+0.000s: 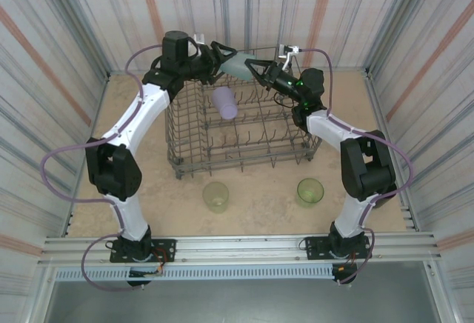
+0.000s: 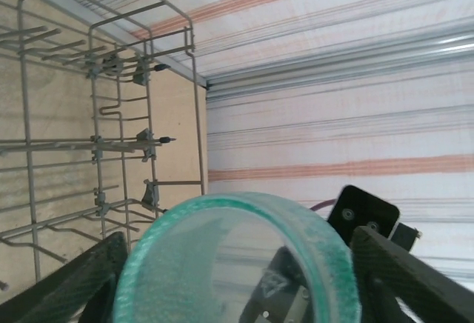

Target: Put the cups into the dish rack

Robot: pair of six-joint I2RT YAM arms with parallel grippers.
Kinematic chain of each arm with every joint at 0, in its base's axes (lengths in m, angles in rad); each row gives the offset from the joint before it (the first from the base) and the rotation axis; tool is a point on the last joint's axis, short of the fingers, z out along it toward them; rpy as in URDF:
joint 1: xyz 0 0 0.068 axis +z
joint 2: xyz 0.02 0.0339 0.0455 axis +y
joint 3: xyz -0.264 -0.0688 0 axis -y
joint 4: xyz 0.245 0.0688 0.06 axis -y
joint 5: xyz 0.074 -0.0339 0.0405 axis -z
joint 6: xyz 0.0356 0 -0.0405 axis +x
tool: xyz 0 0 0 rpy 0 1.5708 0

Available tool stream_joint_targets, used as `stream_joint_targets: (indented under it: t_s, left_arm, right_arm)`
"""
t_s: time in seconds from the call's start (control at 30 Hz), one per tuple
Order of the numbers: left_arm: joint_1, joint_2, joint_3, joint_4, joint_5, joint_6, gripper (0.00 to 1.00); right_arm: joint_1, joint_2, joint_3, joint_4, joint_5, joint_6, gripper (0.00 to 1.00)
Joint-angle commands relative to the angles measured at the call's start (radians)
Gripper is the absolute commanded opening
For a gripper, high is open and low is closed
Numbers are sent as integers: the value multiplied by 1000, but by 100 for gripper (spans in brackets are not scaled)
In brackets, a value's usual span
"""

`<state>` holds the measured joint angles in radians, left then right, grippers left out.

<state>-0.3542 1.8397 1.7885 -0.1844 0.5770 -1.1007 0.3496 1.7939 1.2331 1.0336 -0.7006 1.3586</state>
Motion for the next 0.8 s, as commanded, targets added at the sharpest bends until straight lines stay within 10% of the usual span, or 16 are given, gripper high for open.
stream_joint_targets:
  t_s: [0.0,0.3,0.77]
  left_arm:
    - [-6,-46,-21,31,15,-22,63]
    - [-6,-40,-20,48,19,-13,11]
    - [-9,95,274,-169,-70,213,1]
  right_arm:
    - [11,5,18,89,18,28,0]
    - [13,-12,30,12,9,19,27]
    - [-89,-199,-83,-366,-30,-240,74]
